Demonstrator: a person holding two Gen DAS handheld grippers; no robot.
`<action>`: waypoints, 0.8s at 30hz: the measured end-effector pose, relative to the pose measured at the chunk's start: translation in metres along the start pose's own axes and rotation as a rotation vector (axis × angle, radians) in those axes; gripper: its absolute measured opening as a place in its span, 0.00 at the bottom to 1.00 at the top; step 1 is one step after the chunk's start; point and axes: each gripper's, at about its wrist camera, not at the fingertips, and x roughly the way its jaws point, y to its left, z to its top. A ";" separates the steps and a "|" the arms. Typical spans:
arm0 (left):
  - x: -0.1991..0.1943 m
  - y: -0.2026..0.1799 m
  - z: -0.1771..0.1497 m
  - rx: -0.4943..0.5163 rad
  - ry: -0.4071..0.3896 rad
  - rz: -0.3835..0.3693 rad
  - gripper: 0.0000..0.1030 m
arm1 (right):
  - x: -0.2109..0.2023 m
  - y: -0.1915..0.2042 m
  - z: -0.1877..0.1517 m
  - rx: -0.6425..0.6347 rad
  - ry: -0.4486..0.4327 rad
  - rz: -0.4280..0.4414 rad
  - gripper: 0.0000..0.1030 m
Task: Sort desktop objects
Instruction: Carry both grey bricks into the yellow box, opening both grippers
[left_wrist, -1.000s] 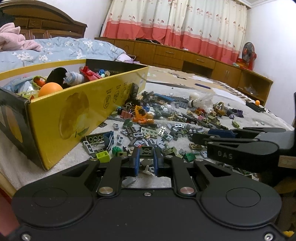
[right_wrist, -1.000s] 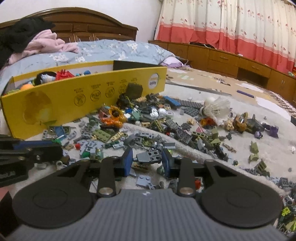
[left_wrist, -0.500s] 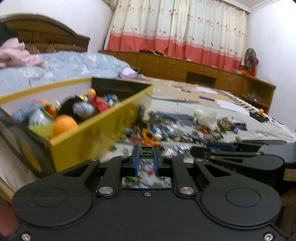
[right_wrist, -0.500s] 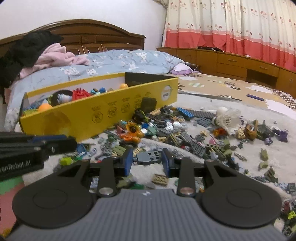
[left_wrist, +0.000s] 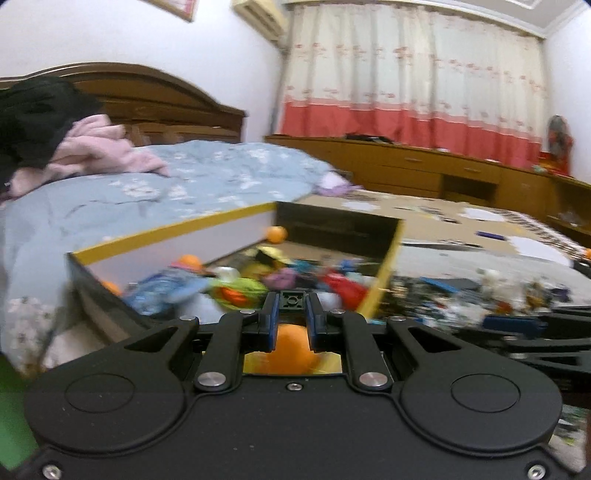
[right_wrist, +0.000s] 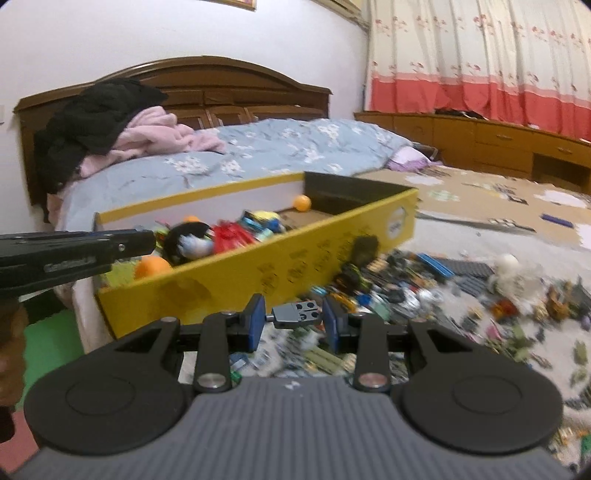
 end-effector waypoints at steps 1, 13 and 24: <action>0.004 0.008 0.002 -0.007 0.003 0.024 0.14 | 0.001 0.004 0.002 -0.004 -0.004 0.010 0.37; 0.054 0.070 0.012 -0.052 0.057 0.170 0.14 | 0.030 0.052 0.024 -0.054 -0.027 0.116 0.37; 0.069 0.071 0.024 -0.037 0.056 0.179 0.31 | 0.063 0.071 0.048 -0.075 -0.058 0.142 0.37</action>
